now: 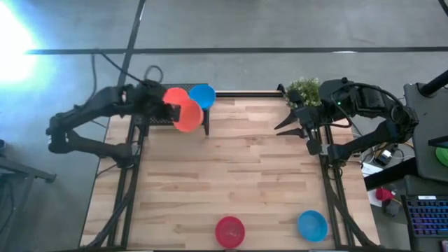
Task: Pick & Place Mini bowls
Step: Stack the orange bowl on top of the orange bowls on the shelf
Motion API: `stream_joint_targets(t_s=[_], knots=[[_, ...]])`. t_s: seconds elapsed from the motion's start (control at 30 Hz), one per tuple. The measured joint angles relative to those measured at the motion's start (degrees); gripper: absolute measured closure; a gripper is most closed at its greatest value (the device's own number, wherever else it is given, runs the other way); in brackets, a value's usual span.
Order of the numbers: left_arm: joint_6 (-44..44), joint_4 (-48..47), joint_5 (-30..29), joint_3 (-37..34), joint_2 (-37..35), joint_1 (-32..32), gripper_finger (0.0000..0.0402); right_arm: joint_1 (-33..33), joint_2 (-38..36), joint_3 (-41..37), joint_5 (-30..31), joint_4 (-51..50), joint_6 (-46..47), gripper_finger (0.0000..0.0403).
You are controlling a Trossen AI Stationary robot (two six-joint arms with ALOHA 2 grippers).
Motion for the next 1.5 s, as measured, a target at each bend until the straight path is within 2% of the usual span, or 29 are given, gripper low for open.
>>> stream_joint_targets(t_s=[0.23, 0.6, 1.03, 1.5], knots=[[5.42, -3.99, -2.77, 4.34, 0.31, 10.12, 0.0401, 0.0, 0.0, 0.0, 0.01, 0.04, -0.01, 0.0334], [15.93, -6.53, -2.53, 4.95, 4.88, 24.31, 0.0401, 0.0, 0.0, 0.0, 0.0, 1.07, 0.0, 0.0324], [19.12, -6.64, -7.76, 4.87, 12.4, 26.25, 0.0401, 0.0, 0.0, 0.0, 0.01, 1.09, 1.45, 0.0335], [18.97, -7.59, -8.4, 4.87, 13.66, 26.87, 0.0399, 0.0, 0.0, 0.0, 0.02, 1.11, 1.43, 0.0321]])
